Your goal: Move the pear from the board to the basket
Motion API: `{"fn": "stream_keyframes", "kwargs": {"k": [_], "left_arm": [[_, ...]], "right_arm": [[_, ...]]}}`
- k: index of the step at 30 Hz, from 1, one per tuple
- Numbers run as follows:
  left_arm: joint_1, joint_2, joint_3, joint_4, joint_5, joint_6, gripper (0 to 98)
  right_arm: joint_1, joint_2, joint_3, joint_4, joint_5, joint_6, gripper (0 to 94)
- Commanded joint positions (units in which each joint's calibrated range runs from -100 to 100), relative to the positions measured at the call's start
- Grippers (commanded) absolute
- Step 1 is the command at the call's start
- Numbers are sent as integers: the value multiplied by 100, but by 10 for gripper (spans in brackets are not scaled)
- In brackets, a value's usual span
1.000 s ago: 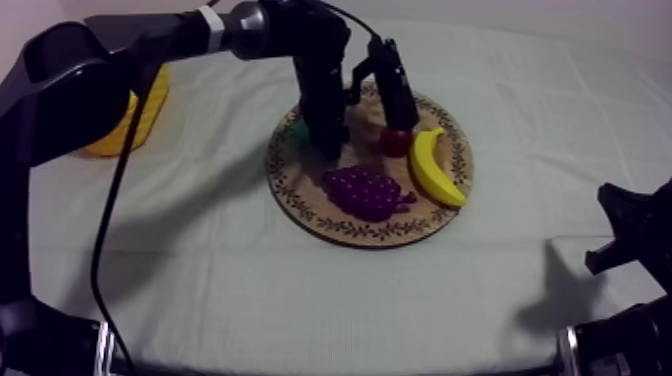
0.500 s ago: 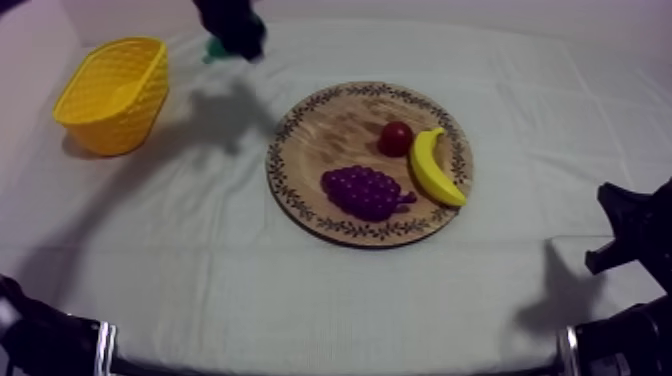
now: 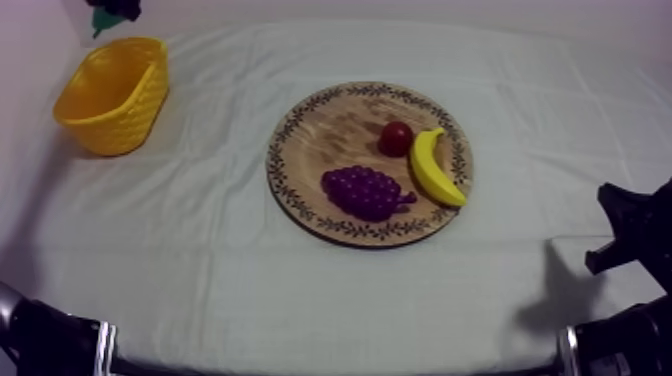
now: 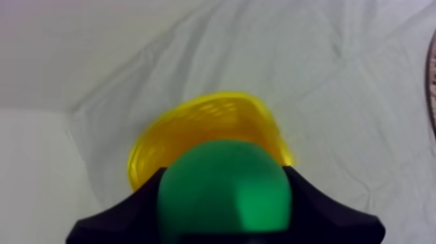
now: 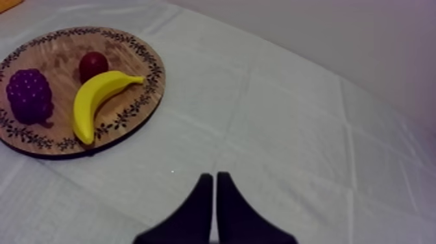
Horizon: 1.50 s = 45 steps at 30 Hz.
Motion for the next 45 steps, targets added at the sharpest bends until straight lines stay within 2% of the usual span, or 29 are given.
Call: {"fn": "stream_keyframes", "kwargs": {"k": [1, 7, 9, 12, 16, 24, 27, 29, 31, 35, 38, 44, 45], "left_arm": [[-129, 118, 158, 13, -81, 56, 580], [-323, 102, 913, 131, -472, 260, 839], [-368, -25, 1255, 180, -644, 315, 877], [-398, -462, 1884, 216, -905, 411, 877], [-368, -1539, 2700, 204, -1123, 593, 776], [-230, -4426, 4509, 276, -1933, 1047, 412], [-277, -5505, 5346, 416, -2354, 1175, 259], [-364, -6171, 5962, 572, -2653, 1187, 142], [-453, -6755, 6600, 740, -2943, 1140, 70], [-533, -7759, 7893, 1011, -3546, 1016, 18], [-517, -8478, 8911, 1109, -4021, 976, 6], [-462, -9876, 10614, 1132, -4736, 1070, 1], [-426, -10091, 10769, 1031, -4774, 1158, 0]], "right_arm": [[-1, -1, -1, 0, 0, 1, 3], [-1, -1, -1, 0, 0, 2, 3], [-1, -1, -1, 0, 0, 1, 3], [-1, -1, -1, 0, 0, 1, 3], [-1, -1, -1, 0, 0, 1, 3], [-1, -1, -1, 0, 0, 1, 3], [-1, -1, -1, 0, 0, 1, 3], [-1, -1, -1, 0, 0, 1, 3], [-1, -1, -1, 0, 0, 1, 3], [-7, -1, -1, 0, 0, 1, 3], [-8, -1, -1, 0, 0, 1, 3], [-8, -1, -1, 0, 0, 1, 3], [-8, -1, -1, 0, 0, 1, 3]]}}
